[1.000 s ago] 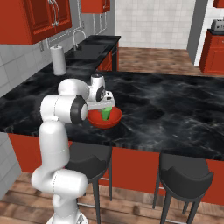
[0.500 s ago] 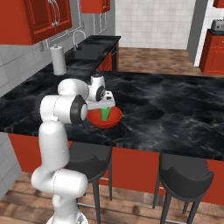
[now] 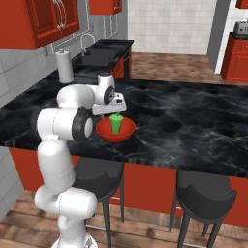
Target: Place the cup inside the bowl on the dining table and move the bowl to any counter.
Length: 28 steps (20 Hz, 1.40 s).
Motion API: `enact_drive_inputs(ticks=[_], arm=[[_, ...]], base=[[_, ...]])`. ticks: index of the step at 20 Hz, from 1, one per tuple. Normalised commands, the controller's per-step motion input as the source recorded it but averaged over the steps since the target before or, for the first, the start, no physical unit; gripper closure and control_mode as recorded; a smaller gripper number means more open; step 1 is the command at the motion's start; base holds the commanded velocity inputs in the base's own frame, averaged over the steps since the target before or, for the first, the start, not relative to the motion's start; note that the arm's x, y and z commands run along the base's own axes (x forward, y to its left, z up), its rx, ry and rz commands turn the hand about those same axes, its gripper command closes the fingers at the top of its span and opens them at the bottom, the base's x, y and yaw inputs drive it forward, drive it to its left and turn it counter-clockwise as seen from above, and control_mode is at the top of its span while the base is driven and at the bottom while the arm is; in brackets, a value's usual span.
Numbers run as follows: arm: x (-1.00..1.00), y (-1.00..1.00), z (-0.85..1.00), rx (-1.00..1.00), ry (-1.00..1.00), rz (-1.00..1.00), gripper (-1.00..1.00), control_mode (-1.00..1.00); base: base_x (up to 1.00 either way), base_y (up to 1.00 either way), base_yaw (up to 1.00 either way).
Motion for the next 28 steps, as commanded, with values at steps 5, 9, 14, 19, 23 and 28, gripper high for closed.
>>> enact_drive_inputs(ticks=[5, 9, 14, 19, 23, 28], arm=[[-0.39, -0.02, 0.28, 0.0, 0.0, 0.0, -1.0, -1.0], [-0.44, -0.19, 0.06, 0.0, 0.0, -0.05, -1.0, -1.0], [-0.3, -0.3, 0.01, 0.0, 0.03, -0.12, -1.0, -1.0], [-0.02, -0.35, 0.06, 0.01, 0.06, -0.2, -1.0, -1.0], [0.0, -0.34, 0.01, 0.01, 0.05, -0.23, -1.0, -1.0], [0.0, -0.26, 0.0, 0.07, 0.0, -0.2, -1.0, -1.0]], base=[[0.0, 0.0, 0.0], [0.0, 0.0, 0.0], [0.0, 0.0, 0.0], [0.0, 0.0, 0.0], [0.0, 0.0, 0.0], [0.0, 0.0, 0.0]])
